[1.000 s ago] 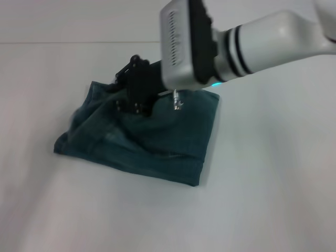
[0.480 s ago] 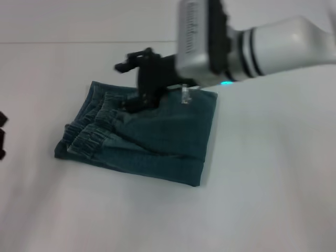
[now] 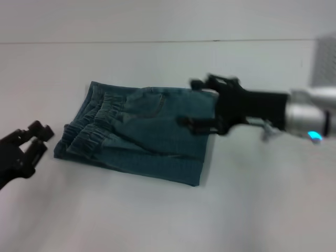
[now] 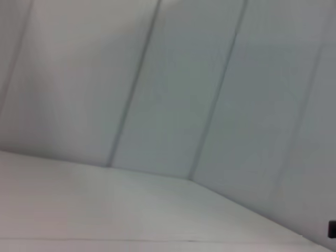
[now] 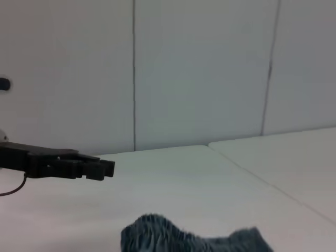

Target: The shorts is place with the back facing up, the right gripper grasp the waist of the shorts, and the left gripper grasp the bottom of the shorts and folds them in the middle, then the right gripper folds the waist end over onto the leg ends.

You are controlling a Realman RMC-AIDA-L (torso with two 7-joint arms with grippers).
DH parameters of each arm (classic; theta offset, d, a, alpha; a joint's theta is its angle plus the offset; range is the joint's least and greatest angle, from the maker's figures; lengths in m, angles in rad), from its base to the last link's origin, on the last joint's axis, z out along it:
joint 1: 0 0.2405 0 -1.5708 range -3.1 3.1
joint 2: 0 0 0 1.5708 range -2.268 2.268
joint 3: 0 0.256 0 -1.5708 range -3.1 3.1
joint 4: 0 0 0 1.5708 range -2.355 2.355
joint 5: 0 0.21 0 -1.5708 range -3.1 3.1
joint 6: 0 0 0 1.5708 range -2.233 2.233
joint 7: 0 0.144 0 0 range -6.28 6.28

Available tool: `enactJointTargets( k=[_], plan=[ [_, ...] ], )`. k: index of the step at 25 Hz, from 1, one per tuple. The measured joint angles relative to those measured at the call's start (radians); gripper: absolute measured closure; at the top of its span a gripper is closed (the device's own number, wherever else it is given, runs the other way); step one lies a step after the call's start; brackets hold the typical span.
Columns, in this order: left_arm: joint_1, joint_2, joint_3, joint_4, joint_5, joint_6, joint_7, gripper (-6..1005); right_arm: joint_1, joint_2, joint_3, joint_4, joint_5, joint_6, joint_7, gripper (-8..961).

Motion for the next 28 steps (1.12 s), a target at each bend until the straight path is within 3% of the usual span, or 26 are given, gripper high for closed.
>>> enactJointTargets(
  k=[3, 8, 14, 18, 20, 25, 28],
  plan=[
    [-0.005, 0.003, 0.029, 0.042, 0.059, 0.025, -0.041, 723, -0.087, 0.002, 0.010, 0.047, 0.078, -0.045, -0.102, 33],
    [-0.024, 0.023, 0.057, 0.081, 0.180, 0.093, -0.066, 568, -0.161, -0.001, 0.054, 0.183, 0.150, -0.146, -0.333, 29],
    [-0.077, 0.045, 0.059, 0.109, 0.357, 0.140, -0.114, 450, -0.187, -0.005, 0.091, 0.281, 0.138, -0.159, -0.393, 29],
    [-0.095, 0.055, 0.053, 0.124, 0.402, 0.131, -0.131, 372, -0.193, -0.003, 0.097, 0.306, 0.138, -0.168, -0.409, 30],
    [-0.096, 0.056, 0.051, 0.133, 0.403, 0.128, -0.131, 143, -0.189, -0.003, 0.098, 0.319, 0.139, -0.170, -0.411, 30],
    [-0.101, 0.058, 0.049, 0.146, 0.403, 0.110, -0.132, 59, -0.184, 0.000, 0.099, 0.331, 0.146, -0.172, -0.429, 30],
    [-0.106, 0.064, 0.055, 0.149, 0.410, 0.104, -0.154, 59, -0.183, 0.004, 0.096, 0.335, 0.148, -0.174, -0.436, 30]
  ],
)
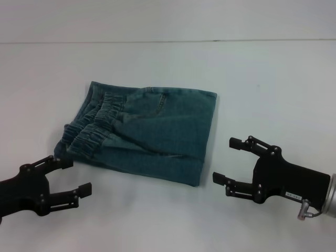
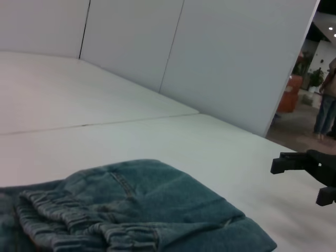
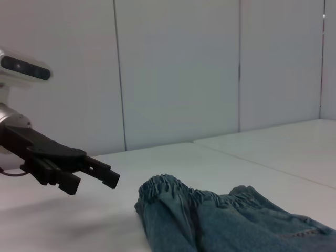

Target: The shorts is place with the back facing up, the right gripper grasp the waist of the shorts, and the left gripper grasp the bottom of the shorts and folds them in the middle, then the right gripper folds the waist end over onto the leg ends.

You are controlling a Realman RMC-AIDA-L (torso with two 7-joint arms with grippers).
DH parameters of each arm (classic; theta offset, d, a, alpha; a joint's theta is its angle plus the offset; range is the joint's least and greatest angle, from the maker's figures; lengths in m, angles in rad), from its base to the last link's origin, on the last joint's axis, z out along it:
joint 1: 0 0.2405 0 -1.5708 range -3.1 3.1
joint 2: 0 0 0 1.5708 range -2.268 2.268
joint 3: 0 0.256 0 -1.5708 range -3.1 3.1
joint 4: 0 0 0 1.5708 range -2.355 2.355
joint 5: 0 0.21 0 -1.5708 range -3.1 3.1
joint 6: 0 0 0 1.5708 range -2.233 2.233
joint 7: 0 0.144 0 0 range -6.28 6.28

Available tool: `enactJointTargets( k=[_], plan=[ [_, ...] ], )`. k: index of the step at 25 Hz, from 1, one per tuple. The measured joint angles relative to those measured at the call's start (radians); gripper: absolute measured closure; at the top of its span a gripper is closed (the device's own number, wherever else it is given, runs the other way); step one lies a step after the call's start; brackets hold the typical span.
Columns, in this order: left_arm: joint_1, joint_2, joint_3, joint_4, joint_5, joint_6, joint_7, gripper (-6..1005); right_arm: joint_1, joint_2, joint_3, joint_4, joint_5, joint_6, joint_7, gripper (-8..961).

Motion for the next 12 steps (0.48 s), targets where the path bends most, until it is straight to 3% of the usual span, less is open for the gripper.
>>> enactJointTargets(
  k=[12],
  plan=[
    [-0.021, 0.012, 0.009, 0.013, 0.093, 0.022, -0.020, 59, 0.004, -0.002, -0.007, 0.009, -0.004, -0.010, -0.003, 30]
  ],
)
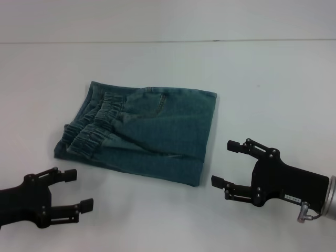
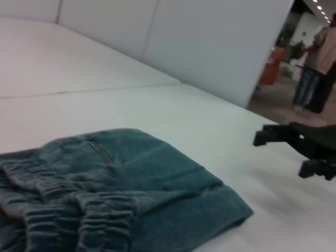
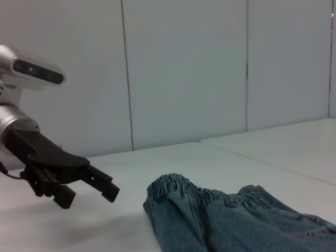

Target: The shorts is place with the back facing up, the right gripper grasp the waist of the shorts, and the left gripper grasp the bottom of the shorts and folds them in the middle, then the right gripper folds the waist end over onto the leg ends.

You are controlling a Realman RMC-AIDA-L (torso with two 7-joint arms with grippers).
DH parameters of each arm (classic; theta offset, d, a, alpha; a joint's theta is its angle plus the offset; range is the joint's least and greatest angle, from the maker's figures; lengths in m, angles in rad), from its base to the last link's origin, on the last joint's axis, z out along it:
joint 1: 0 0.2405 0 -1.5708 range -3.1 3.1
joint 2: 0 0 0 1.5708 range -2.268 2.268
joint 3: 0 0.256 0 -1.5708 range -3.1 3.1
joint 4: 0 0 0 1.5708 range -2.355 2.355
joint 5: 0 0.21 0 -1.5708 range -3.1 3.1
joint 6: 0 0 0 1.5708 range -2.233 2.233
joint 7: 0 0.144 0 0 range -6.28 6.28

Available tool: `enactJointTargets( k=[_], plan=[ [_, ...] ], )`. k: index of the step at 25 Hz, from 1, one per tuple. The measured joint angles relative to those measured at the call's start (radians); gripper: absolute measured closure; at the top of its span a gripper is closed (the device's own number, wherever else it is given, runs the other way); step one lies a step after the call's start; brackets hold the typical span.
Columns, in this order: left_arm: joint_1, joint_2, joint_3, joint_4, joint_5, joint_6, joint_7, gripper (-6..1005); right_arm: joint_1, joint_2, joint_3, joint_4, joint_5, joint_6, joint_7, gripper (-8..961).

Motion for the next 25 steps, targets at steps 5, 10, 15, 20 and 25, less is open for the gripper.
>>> enactJointTargets(
  k=[5, 10, 15, 20, 25],
  plan=[
    [-0.002, 0.005, 0.003, 0.032, 0.018, 0.070, -0.018, 59, -0.002, -0.005, 0.000, 0.000, -0.002, 0.000, 0.000, 31],
    [-0.002, 0.006, 0.004, 0.050, 0.030, 0.089, -0.033, 59, -0.006, -0.005, 0.003, 0.000, -0.002, 0.000, 0.000, 31],
    [-0.002, 0.006, 0.006, 0.051, 0.031, 0.089, -0.034, 59, -0.008, -0.005, 0.006, 0.000, -0.002, -0.002, -0.008, 31],
    [-0.002, 0.006, 0.011, 0.051, 0.033, 0.089, -0.034, 59, -0.008, -0.005, 0.007, 0.000, -0.002, -0.003, -0.014, 30],
    [-0.002, 0.006, 0.012, 0.049, 0.045, 0.089, -0.034, 59, -0.008, -0.005, 0.008, 0.001, -0.002, -0.004, -0.014, 29]
  ],
)
